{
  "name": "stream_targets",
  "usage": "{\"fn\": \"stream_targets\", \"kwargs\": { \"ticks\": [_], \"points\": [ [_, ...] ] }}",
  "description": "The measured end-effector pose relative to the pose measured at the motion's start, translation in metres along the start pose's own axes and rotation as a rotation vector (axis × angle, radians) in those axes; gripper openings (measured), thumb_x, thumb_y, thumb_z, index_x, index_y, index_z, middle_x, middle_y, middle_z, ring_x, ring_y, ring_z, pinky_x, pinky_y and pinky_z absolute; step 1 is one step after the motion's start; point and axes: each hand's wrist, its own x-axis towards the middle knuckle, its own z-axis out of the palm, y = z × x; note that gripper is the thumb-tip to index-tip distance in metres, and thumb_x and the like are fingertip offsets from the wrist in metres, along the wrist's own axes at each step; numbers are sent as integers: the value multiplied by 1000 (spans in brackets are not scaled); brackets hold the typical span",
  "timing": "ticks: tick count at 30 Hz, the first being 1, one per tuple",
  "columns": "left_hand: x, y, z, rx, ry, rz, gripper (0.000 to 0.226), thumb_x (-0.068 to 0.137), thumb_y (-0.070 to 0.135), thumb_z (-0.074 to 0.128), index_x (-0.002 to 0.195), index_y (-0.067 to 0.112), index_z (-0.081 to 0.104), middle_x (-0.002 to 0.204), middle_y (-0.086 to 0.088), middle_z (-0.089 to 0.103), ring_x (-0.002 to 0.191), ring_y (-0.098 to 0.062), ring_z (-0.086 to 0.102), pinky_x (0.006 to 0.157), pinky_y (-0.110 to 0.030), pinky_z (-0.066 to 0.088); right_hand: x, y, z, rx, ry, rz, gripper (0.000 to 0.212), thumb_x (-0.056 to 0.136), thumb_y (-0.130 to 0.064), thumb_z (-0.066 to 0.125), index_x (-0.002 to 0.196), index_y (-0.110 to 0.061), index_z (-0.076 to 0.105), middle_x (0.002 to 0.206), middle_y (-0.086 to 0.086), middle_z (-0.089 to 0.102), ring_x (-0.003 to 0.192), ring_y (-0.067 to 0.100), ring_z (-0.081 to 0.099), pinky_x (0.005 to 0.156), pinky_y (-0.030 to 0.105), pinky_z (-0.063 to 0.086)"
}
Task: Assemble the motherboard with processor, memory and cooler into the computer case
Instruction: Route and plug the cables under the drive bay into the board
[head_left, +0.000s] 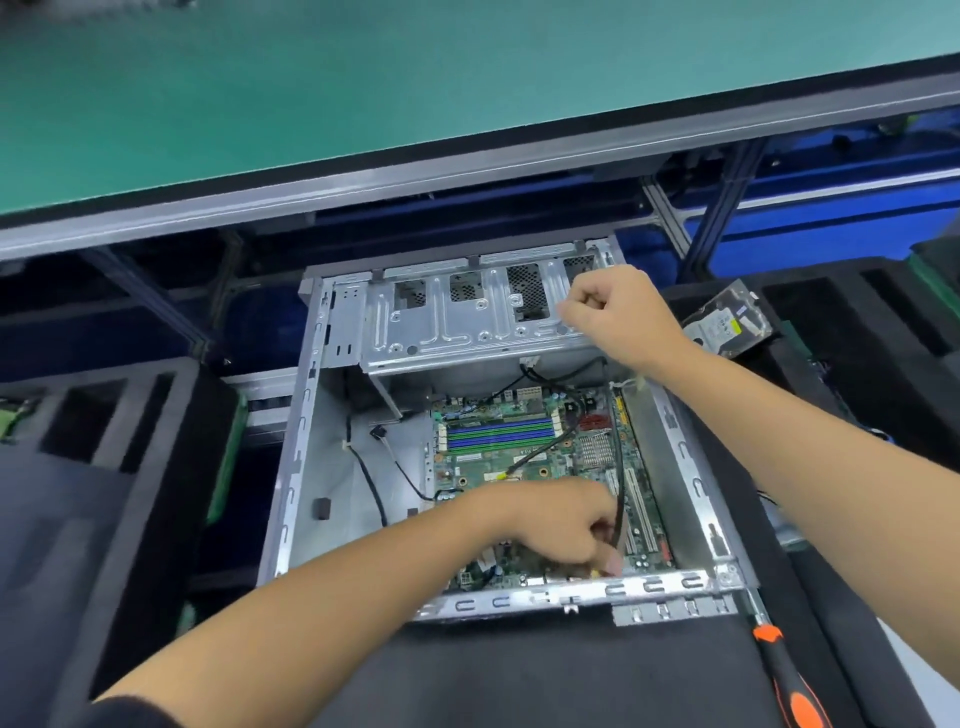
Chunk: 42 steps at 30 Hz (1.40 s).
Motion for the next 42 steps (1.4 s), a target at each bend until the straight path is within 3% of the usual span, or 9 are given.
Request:
{"fn": "stream_targets", "kwargs": {
  "ticks": [6,11,15,21,24,30,34,37,42],
  "points": [
    [-8,7,-1,-143,13,95,8,93,10,58,87,5,60,69,-2,58,60,-14,56,59,-24,48,0,2,2,-25,-19,26,30,87,-12,63,58,-11,55,47,-3,41,42,5,33,52,23,34],
    [-9,-20,-16,-84,116,45,14,91,18,60,91,5,64,80,-4,61,69,-16,57,66,-32,50,-2,-3,-1,1,-33,84,29,86,-13,63,59,-10,55,47,-4,40,44,6,32,53,23,35],
    [1,-45,-17,-13,297,-60,20,90,21,63,74,10,57,72,2,56,63,-9,48,59,-26,37,7,-5,-6,152,-10,190,22,85,-9,63,68,5,60,52,3,43,52,17,39,56,27,38],
    [37,-30,-32,-142,766,-66,11,86,16,68,77,10,65,73,2,63,66,-7,57,56,-22,43,12,-3,4,112,101,123,27,85,-9,61,60,0,54,51,1,43,49,10,34,51,24,33],
    [55,-28,-37,-166,835,-67,10,83,13,70,75,12,65,79,-3,67,73,-16,61,64,-27,48,11,1,5,156,147,113,26,82,-5,61,61,7,52,55,9,42,54,14,34,54,27,29],
    [74,-35,-40,-295,859,-18,20,80,0,64,76,20,66,85,-4,70,80,-19,63,70,-28,50,12,2,4,187,146,118,25,81,-4,61,59,2,51,51,1,37,52,13,31,55,25,28],
    [72,-43,-38,-474,841,54,16,83,-6,60,83,8,67,75,-1,66,70,-8,63,62,-10,46,12,3,4,194,149,123,24,80,-4,61,59,2,51,52,0,37,55,14,32,58,28,31],
    [61,-49,-36,-677,683,134,16,90,-7,54,87,5,65,78,-1,68,69,-5,68,68,-15,52,12,4,5,185,149,127,24,80,-5,60,61,4,50,51,-1,37,55,14,32,59,28,33],
    [41,-41,-29,-627,344,99,14,91,-1,56,92,6,68,85,-12,70,79,-21,70,76,-26,57,12,3,5,160,134,127,29,81,-7,60,56,-8,46,48,-6,36,51,11,31,57,26,33]
  ]
}}
